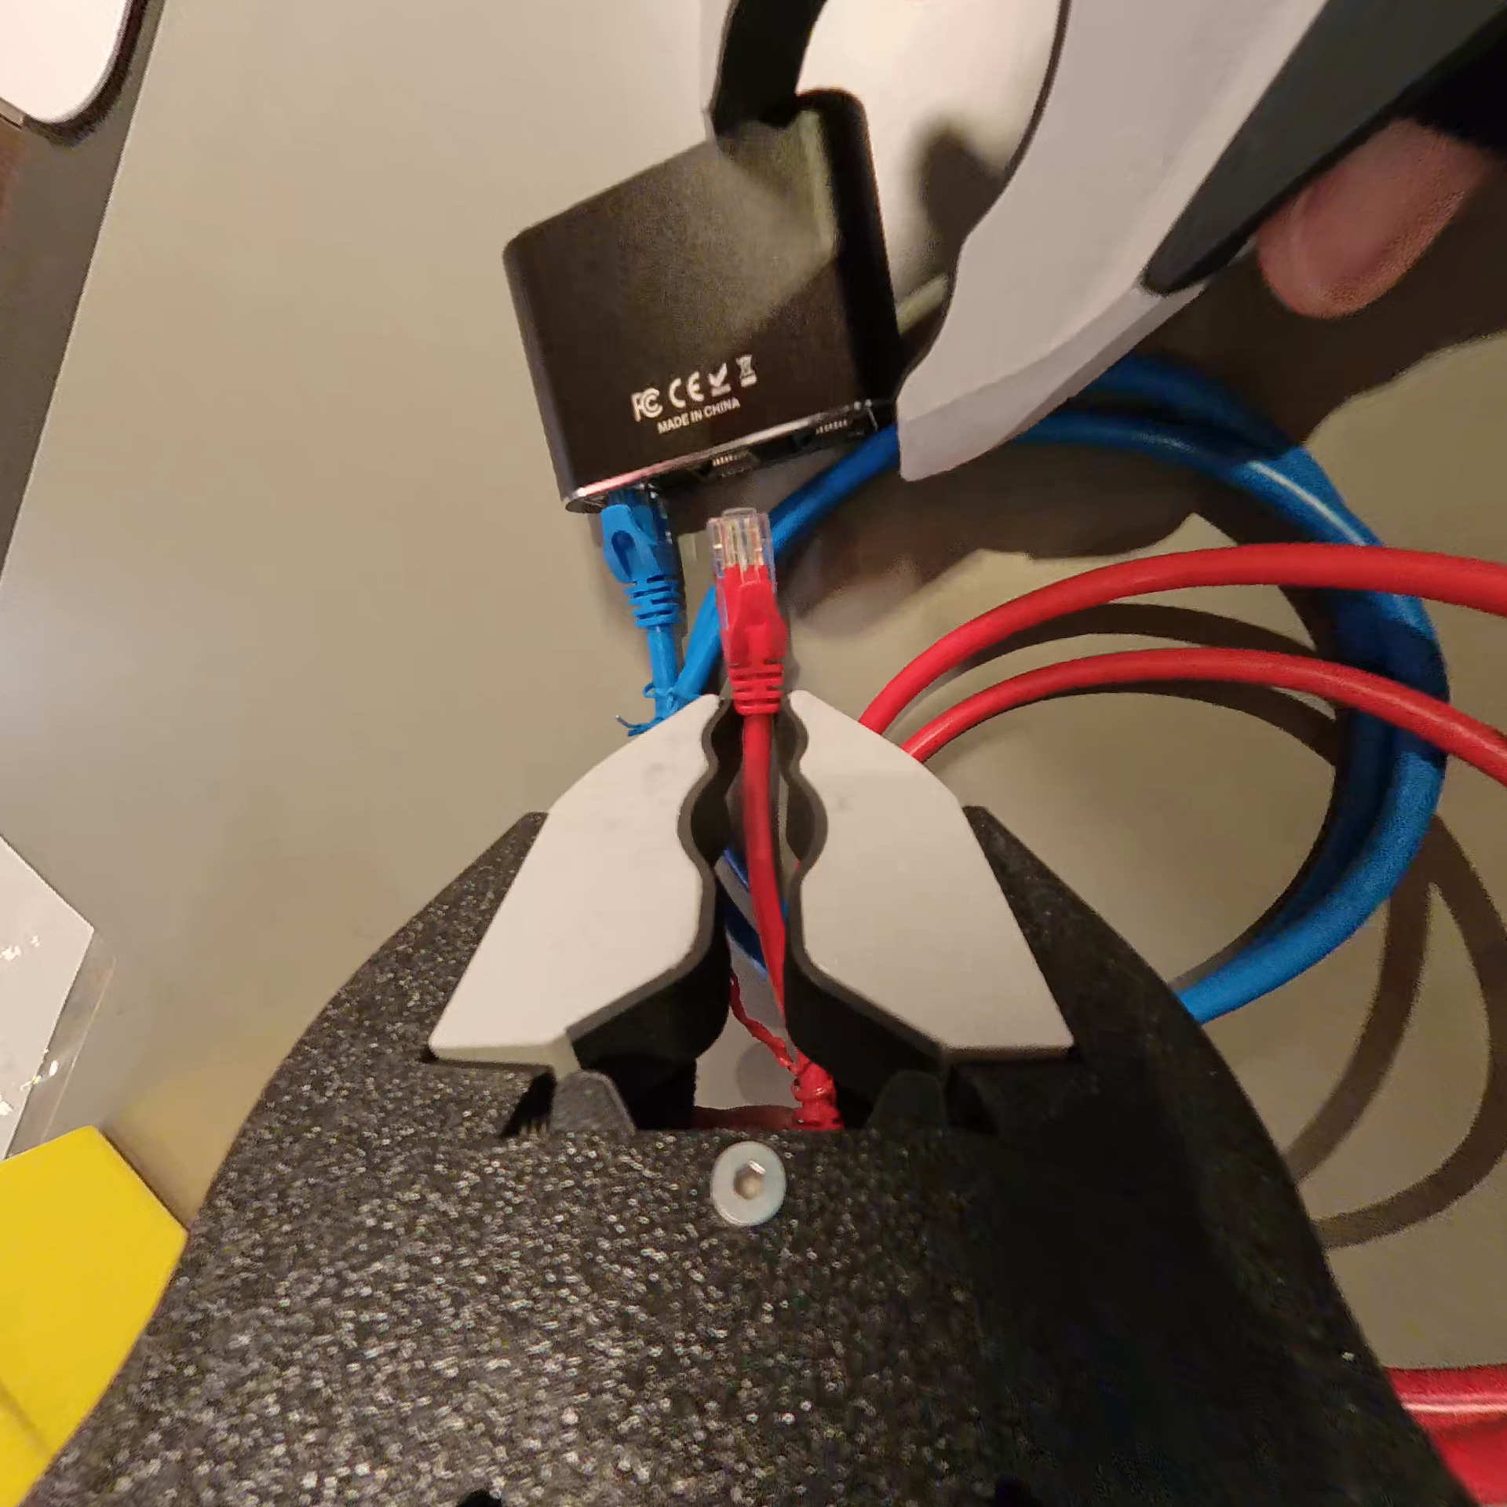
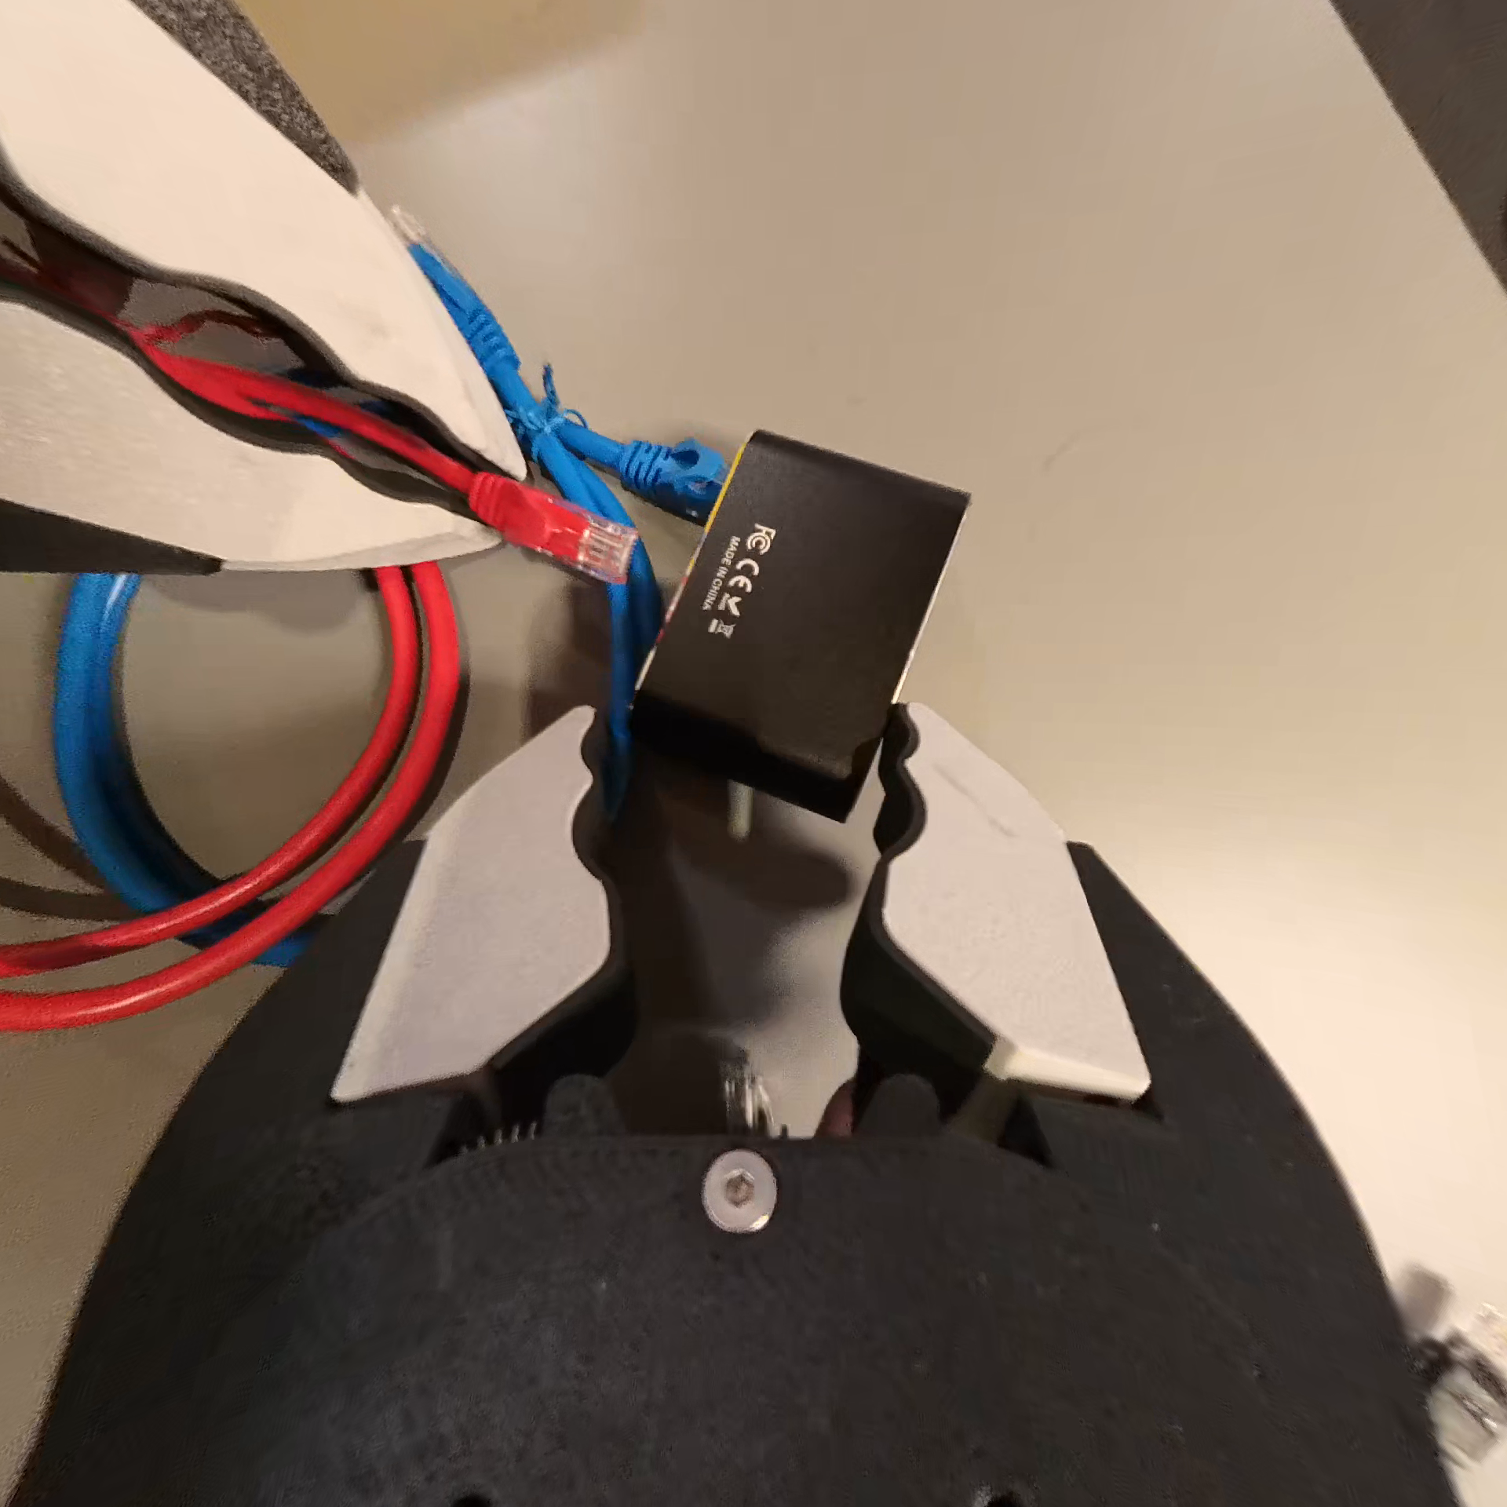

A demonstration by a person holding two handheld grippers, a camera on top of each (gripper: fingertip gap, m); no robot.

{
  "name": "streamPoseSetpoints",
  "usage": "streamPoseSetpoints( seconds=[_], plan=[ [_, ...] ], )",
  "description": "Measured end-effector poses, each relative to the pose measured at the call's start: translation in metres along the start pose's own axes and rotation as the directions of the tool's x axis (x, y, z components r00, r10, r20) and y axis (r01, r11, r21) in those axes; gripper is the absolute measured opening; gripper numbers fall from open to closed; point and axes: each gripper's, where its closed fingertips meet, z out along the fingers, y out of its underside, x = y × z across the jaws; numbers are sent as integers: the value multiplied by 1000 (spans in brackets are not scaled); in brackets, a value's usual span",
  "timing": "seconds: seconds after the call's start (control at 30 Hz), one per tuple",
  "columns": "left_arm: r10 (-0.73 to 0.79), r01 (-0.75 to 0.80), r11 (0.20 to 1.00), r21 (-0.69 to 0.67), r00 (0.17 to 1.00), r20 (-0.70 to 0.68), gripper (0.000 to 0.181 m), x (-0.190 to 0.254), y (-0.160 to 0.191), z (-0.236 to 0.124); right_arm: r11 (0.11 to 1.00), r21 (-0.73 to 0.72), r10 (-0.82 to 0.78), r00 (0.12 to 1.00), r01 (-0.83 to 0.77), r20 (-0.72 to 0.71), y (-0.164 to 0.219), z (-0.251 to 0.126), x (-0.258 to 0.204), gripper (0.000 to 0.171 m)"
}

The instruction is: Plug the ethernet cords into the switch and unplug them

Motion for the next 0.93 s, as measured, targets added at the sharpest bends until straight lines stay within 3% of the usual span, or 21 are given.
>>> streamPoseSetpoints(
  seconds=[0.03, 0.27, 0.47, 0.53, 0.57, 0.63, 0.8, 0.93],
  plan=[
    [3, -3, 1000, 1, 1000, -3, 9, 1, -1, 0, 1000, -10, -21, 1000, 21, -7, 0, -3, 1, 63],
    [44, -43, 999, 30, 998, -52, 9, 17, -10, 2, 992, -91, -88, 996, 91, 33, 11, -20, -1, 63],
    [7, 2, 997, 78, 992, -126, 9, 23, -14, 5, 999, -26, 36, 988, -33, 153, 8, -27, 3, 55],
    [-9, 23, 996, 92, 989, -149, 9, 24, -15, 6, 998, -27, 54, 991, -51, 123, 13, -23, 11, 50],
    [-17, 32, 995, 96, 987, -158, 9, 25, -15, 6, 998, -29, 54, 995, -52, 81, 15, -22, 17, 39],
    [-24, 41, 994, 100, 986, -166, 9, 25, -16, 6, 998, -24, 53, 996, -52, 70, 15, -22, 18, 40],
    [-34, 52, 993, 104, 985, -169, 9, 25, -16, 7, 999, -36, 40, 997, -38, 60, 18, -16, 13, 65],
    [-32, 50, 993, 104, 986, -162, 9, 24, -17, 7, 998, -28, 51, 997, -49, 62, 16, -13, 10, 70]
  ],
)
